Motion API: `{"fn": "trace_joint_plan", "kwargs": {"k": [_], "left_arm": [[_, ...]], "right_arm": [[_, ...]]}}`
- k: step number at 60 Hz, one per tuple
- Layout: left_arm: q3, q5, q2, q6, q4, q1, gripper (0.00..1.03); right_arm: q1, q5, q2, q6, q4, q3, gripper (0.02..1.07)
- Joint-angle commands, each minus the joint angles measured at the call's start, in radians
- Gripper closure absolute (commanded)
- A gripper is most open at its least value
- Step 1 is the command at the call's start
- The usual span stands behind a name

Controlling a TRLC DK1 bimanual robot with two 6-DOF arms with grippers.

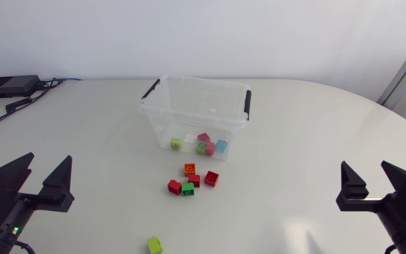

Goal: Pick up the duplo bricks and place them in the container

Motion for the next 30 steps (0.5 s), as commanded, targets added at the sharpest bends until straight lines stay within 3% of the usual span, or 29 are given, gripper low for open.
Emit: {"fn": "trace_joint_plan", "kwargs": {"k": [1,30], "left_arm": [[-0.020,-0.007,-0.009,-0.019,-0.001,-0.007,0.05],[-0.003,-0.007,-0.012,-0.013,0.010,-0.021,0.06]], "right_arm": [[0.002,0.005,-0.006,0.018,-0.026,-0.006,0.06],[0.011,0.005,-0.007,0.015,-0.018,0.009,0.06]]}}
